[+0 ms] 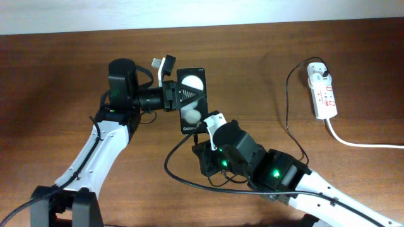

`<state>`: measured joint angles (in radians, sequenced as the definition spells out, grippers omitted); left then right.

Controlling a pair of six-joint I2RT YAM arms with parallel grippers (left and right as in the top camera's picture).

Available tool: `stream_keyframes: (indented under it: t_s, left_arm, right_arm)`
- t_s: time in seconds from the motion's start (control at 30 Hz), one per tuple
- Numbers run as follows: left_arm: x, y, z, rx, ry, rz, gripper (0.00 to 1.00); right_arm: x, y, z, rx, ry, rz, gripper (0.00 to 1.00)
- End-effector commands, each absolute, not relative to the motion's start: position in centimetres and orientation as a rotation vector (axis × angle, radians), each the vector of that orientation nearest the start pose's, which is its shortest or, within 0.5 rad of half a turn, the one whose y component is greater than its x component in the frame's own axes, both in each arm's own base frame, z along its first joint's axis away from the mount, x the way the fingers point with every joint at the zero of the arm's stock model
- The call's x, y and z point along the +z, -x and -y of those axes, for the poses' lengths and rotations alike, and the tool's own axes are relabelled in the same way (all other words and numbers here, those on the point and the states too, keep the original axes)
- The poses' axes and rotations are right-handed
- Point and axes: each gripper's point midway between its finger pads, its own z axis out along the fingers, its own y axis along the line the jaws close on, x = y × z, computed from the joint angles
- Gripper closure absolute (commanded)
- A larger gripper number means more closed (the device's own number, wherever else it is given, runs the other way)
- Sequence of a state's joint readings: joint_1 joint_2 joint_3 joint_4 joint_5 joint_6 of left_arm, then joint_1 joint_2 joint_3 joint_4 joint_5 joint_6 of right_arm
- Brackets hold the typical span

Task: Plug charger to phone and switch on socket
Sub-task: 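Open the right gripper off the cable and pull it away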

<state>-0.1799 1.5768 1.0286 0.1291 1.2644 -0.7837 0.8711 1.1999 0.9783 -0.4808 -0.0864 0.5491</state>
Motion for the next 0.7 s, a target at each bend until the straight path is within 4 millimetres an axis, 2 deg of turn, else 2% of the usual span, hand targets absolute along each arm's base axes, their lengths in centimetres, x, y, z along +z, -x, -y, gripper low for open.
stream_keyframes:
  t_s: [0.0,0.07,0.2,0.27,0.33,0.4,0.43,0.5,0.6,0.67]
  left_arm:
    - [25.9,-30.3,24.0,-1.996,-0.507,-2.086,1.0]
    - [25.9,-30.4,24.0,-1.984,-0.524,-2.073,1.0]
    - [25.6,-30.9,24.1,-1.926,-0.529,-2.058,1.0]
    - [25.2,-32.0,24.0,-1.859,-0.479,-2.07,1.0]
    - [24.8,-32.7,24.0,-1.814,-0.44,-2.082,1.0]
    - [24.2,-33.7,24.1,-1.747,-0.381,-2.105,1.0]
    - [23.5,-34.1,24.4,-1.703,-0.336,-2.136,1.0]
    - [22.4,-34.6,25.1,-1.617,-0.291,-2.177,1.0]
    - [21.3,-35.0,26.6,-1.489,-0.293,-2.194,1.0]
    - [20.0,-35.5,27.1,-1.433,-0.271,-2.223,1.0]
  right_arm:
    - [24.3,-25.8,-27.9,0.731,0.311,-2.217,0.96]
    - [24.2,-25.6,-27.6,0.72,0.314,-2.234,0.92]
    - [22.7,-24.2,-26.1,0.66,0.331,-2.322,0.67]
    - [22.4,-23.1,-24.9,0.63,0.339,-2.364,0.56]
    - [22.7,-22.3,-23.9,0.623,0.341,-2.373,0.51]
    - [23.7,-20.4,-21.7,0.612,0.343,-2.388,0.44]
    - [24.1,-19.7,-20.9,0.611,0.343,-2.388,0.37]
    - [25.1,-18.2,-19.3,0.617,0.341,-2.382,0.32]
    - [26.6,-15.8,-16.5,0.648,0.333,-2.338,0.18]
    - [27.4,-14.3,-14.8,0.675,0.326,-2.301,0.14]
